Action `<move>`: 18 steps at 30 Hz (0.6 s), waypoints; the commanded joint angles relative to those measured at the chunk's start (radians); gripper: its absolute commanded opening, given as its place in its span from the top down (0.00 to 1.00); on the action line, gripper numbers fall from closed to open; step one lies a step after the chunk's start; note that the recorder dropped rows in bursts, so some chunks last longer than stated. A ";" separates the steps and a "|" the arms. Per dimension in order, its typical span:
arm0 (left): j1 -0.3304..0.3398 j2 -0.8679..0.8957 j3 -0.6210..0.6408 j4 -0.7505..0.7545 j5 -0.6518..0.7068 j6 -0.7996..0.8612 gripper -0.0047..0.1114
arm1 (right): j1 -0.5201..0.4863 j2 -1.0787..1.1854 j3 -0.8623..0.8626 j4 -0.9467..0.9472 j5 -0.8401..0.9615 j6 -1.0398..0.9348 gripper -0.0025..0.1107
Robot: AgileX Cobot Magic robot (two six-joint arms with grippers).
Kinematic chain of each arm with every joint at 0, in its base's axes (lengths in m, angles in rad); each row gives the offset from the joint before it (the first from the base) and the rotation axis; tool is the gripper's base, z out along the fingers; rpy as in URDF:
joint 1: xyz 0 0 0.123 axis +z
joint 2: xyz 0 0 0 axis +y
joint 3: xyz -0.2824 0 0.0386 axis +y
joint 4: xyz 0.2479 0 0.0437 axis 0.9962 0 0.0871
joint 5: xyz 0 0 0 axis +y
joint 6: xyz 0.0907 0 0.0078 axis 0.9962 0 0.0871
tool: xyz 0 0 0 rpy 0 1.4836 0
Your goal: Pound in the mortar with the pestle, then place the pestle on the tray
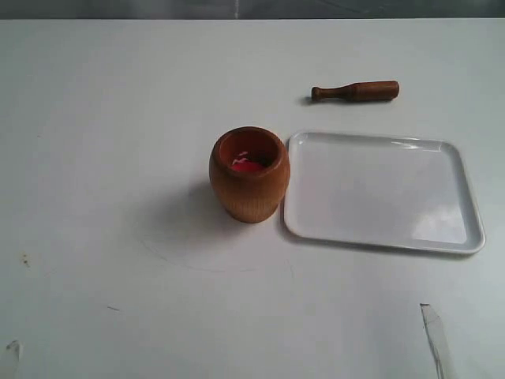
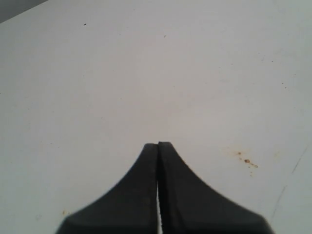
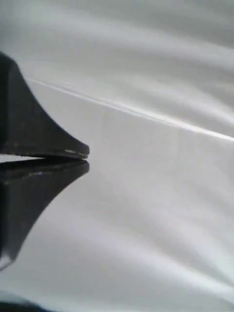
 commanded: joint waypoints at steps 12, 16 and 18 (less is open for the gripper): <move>-0.008 -0.001 0.001 -0.007 -0.003 -0.008 0.96 | 0.242 0.731 -0.481 -1.186 0.939 -0.012 0.98; -0.008 -0.001 0.001 -0.007 -0.003 -0.008 0.96 | 0.260 0.823 -0.617 -0.792 1.202 -0.390 0.98; -0.008 -0.001 0.001 -0.007 -0.003 -0.008 0.96 | 0.247 0.883 -0.757 -0.274 1.323 -0.688 0.98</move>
